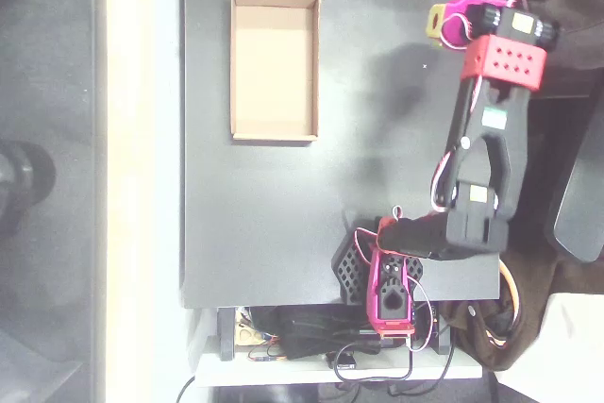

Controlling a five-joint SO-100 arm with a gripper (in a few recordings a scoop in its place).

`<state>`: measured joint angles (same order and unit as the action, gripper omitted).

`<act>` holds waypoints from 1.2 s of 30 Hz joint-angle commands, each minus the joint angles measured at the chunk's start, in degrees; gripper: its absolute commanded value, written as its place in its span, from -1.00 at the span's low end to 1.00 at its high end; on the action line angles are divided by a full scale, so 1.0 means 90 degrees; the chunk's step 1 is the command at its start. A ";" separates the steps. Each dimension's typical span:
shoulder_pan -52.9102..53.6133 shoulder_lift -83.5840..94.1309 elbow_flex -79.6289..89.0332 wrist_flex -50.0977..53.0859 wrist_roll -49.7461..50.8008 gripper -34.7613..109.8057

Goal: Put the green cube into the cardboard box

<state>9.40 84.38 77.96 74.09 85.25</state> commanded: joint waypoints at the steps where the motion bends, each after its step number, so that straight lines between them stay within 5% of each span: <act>1: 0.0039 0.1035 -0.0010 0.0000 0.0039 -0.34; 17: -0.0332 0.2715 -0.0010 0.0000 0.0039 -0.33; 36: -0.3486 0.3271 -0.0010 -0.0078 0.0039 -0.34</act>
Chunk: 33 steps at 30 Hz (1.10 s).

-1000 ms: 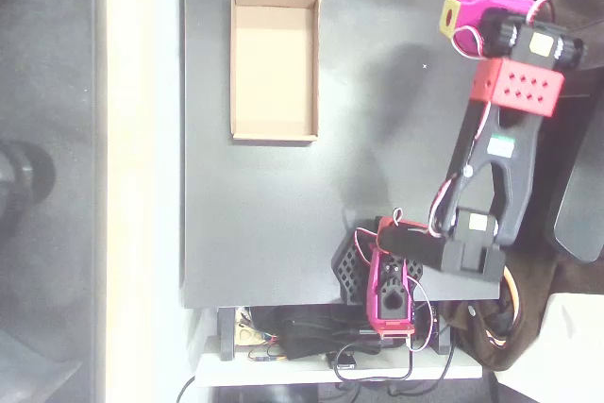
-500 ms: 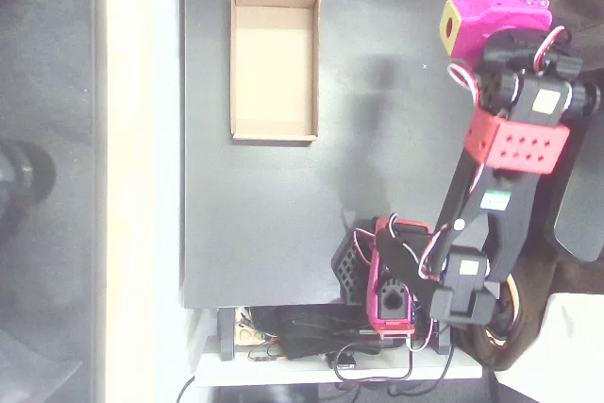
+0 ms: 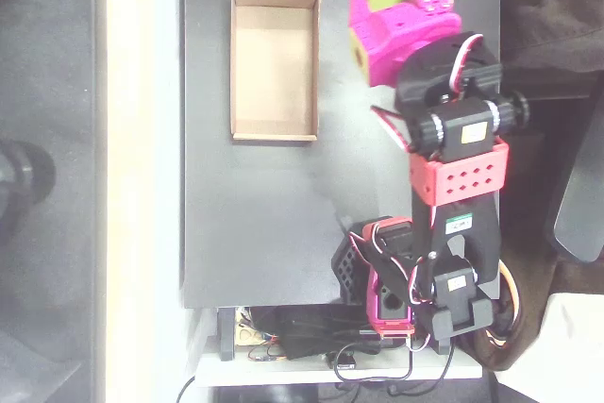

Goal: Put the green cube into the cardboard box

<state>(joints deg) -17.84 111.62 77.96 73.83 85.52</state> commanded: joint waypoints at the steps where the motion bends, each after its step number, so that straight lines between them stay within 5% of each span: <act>1: -0.0596 0.0234 -0.0010 -0.0049 0.0010 -0.34; 9: -0.1484 -0.0068 0.0000 -0.0049 0.0010 -0.34; 33: -0.1777 -0.3545 -0.0088 -0.0059 0.0010 -0.33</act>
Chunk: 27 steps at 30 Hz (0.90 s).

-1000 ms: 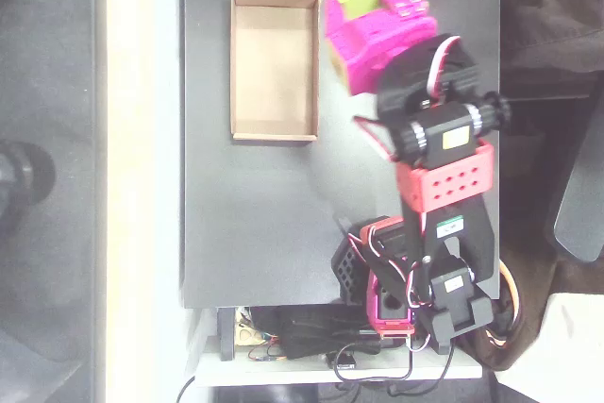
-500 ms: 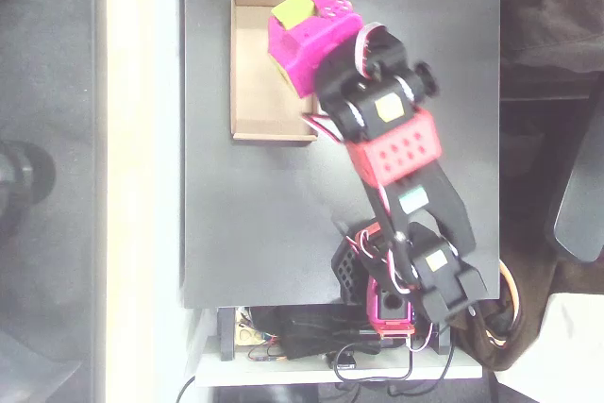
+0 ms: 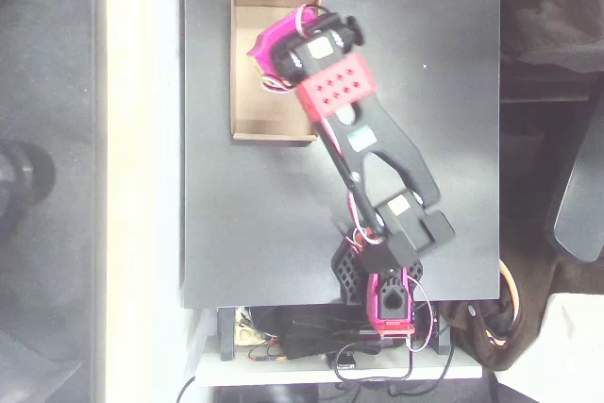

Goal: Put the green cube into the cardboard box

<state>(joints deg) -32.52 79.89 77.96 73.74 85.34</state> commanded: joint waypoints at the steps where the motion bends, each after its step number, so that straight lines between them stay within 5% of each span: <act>1: -0.0195 -0.0127 -0.0098 -0.0049 0.0029 -0.33; 27: -0.0283 -0.1299 -0.0107 -0.0059 0.0029 -0.33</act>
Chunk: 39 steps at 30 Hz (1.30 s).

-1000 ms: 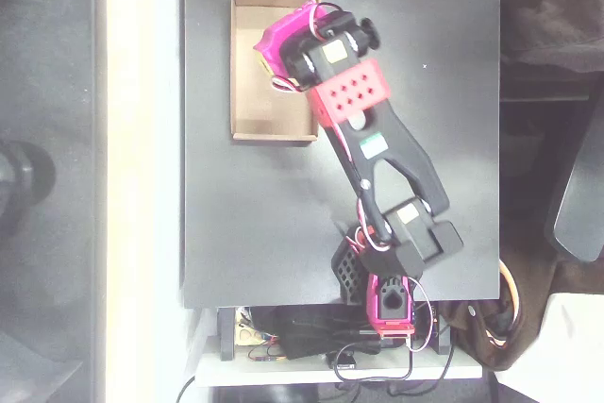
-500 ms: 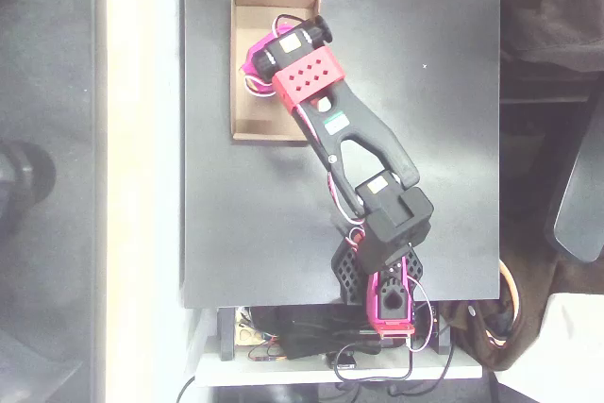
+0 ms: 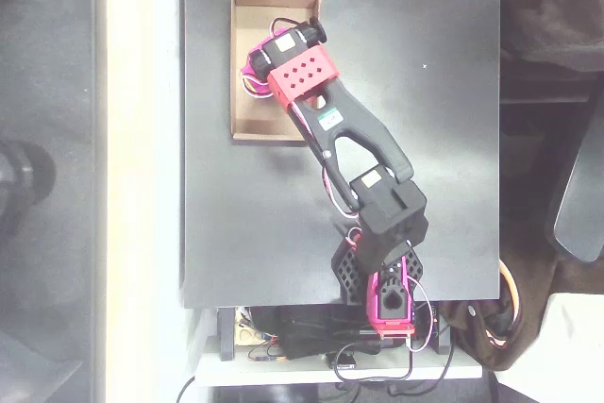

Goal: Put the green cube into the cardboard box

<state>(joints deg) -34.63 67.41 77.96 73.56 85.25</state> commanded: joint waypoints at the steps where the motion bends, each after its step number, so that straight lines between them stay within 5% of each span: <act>1: -0.0049 0.0039 -0.0107 -0.0039 0.0039 -0.33; 23: -0.0049 0.0195 -0.0117 -0.0039 0.0029 -0.08; 39: 0.0264 0.3145 -0.0117 -0.0039 0.0029 -0.07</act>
<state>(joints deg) -32.96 87.36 77.96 73.56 85.25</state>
